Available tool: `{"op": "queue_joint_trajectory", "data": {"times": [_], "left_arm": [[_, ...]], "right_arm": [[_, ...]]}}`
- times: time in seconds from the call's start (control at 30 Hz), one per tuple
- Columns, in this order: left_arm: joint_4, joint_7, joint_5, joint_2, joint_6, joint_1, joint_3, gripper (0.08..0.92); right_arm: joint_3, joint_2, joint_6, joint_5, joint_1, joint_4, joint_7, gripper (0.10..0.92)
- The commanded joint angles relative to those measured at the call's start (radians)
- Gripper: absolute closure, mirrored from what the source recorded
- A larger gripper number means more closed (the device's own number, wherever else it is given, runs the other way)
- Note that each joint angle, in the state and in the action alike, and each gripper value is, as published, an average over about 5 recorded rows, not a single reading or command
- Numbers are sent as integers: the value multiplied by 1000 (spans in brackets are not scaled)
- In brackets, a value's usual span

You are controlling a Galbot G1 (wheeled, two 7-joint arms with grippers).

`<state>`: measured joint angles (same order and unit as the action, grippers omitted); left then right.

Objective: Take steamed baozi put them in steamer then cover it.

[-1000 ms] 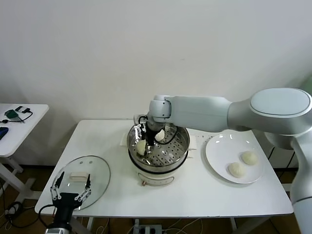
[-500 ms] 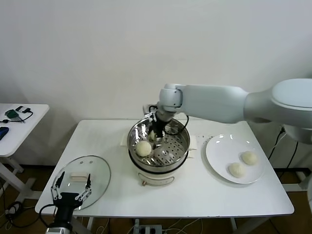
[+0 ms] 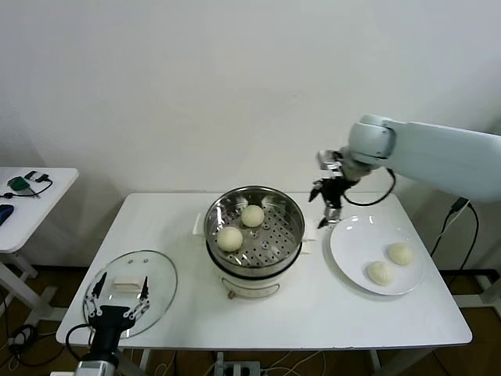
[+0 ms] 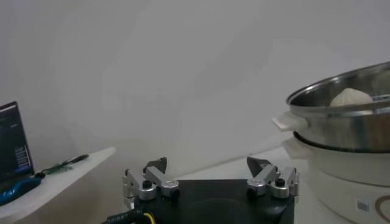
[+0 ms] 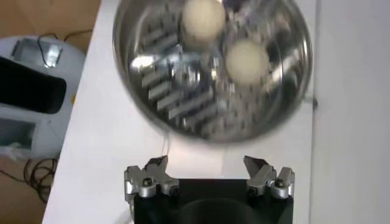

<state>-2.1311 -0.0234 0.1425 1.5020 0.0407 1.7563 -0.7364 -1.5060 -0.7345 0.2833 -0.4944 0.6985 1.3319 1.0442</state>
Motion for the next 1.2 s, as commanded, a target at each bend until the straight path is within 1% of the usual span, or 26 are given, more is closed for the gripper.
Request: {"op": "queue_joint_trajectory", "data": {"times": [0.03, 0.23, 0.47, 0.67, 1.2], "left_arm": [[-3, -3, 10, 9, -9, -7, -2, 177], [-2, -2, 15, 18, -12, -6, -7, 177], [7, -1, 20, 24, -15, -8, -7, 177], [13, -2, 24, 27, -24, -20, -9, 177], [20, -1, 26, 28, -28, -33, -13, 177]], "right_arm": [[166, 238, -45, 293, -242, -7, 41, 203], [365, 244, -62, 397, -486, -74, 45, 203], [477, 177, -88, 466, -619, -196, 45, 203], [508, 117, -101, 504, -667, -262, 47, 203], [533, 29, -111, 510, -677, -330, 52, 210]]}}
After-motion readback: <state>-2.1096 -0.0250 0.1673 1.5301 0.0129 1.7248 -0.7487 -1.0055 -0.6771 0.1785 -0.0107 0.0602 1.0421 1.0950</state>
